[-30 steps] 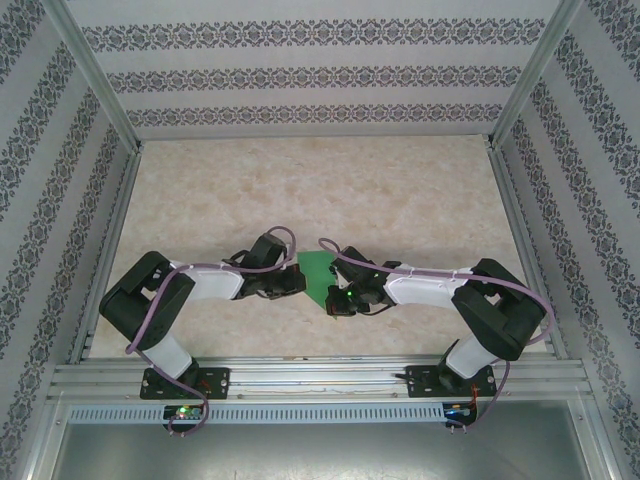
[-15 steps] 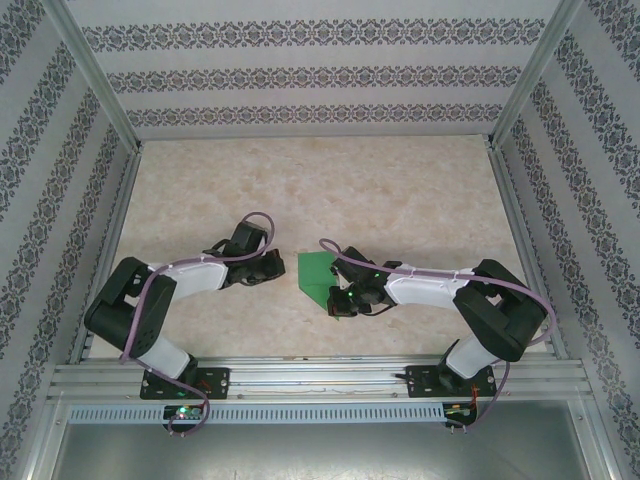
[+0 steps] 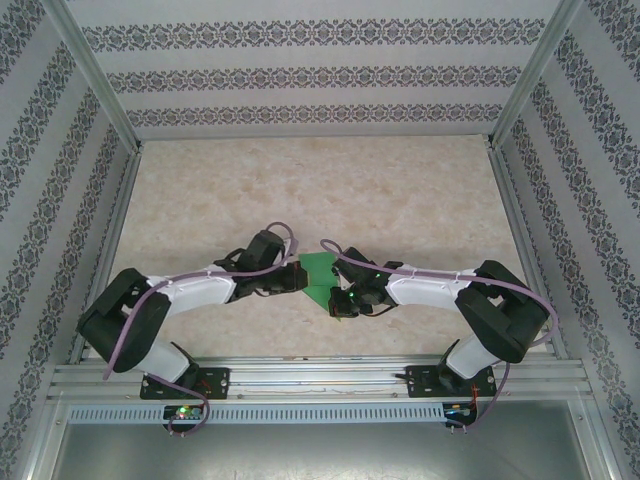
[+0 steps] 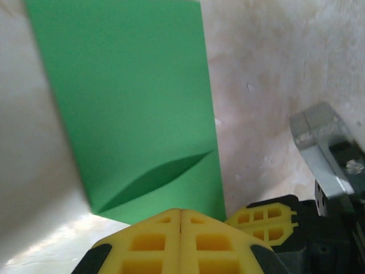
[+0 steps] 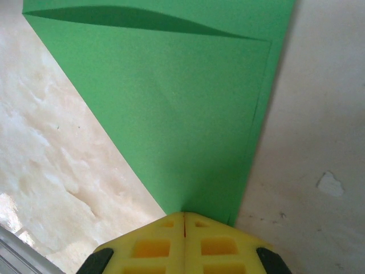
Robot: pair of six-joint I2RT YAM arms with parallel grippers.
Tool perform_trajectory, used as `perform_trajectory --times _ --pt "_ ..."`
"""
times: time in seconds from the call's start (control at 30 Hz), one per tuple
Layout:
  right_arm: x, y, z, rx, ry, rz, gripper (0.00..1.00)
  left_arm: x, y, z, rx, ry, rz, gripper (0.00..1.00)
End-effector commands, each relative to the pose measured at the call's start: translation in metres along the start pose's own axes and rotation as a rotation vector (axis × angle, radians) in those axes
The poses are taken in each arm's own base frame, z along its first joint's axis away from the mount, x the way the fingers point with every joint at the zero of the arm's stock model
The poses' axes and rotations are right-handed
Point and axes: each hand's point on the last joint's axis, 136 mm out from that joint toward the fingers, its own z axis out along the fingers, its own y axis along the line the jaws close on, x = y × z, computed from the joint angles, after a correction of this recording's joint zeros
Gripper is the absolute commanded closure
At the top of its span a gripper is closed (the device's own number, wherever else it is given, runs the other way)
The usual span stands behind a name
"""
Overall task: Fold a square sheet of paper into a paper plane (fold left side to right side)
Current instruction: Third fold the triangle at the center of the table.
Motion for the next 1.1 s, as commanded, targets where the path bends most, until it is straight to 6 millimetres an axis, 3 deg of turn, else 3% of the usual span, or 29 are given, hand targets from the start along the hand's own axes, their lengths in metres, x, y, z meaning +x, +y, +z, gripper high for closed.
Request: perform_trajectory --times 0.0,0.17,0.43,0.67,0.87,1.07 --pt "0.031 -0.047 0.007 0.181 0.095 0.052 1.00 0.009 -0.012 0.015 0.054 0.023 -0.015 0.97" --pt "0.032 -0.047 0.008 0.183 0.099 0.054 1.00 0.016 -0.011 0.030 0.061 0.051 -0.028 0.97" --pt "0.030 -0.042 0.007 0.164 0.093 0.051 1.00 0.030 0.024 0.038 -0.075 0.084 -0.074 0.97" --pt "0.015 -0.011 -0.003 0.051 0.054 0.022 1.00 0.040 0.048 0.040 -0.170 0.108 -0.102 0.98" --pt "0.000 0.021 -0.021 -0.076 -0.013 -0.011 1.00 0.042 0.050 0.043 -0.181 0.123 -0.107 0.99" --pt "-0.009 0.031 -0.012 -0.126 -0.026 -0.003 1.00 0.042 0.051 0.044 -0.183 0.125 -0.110 1.00"
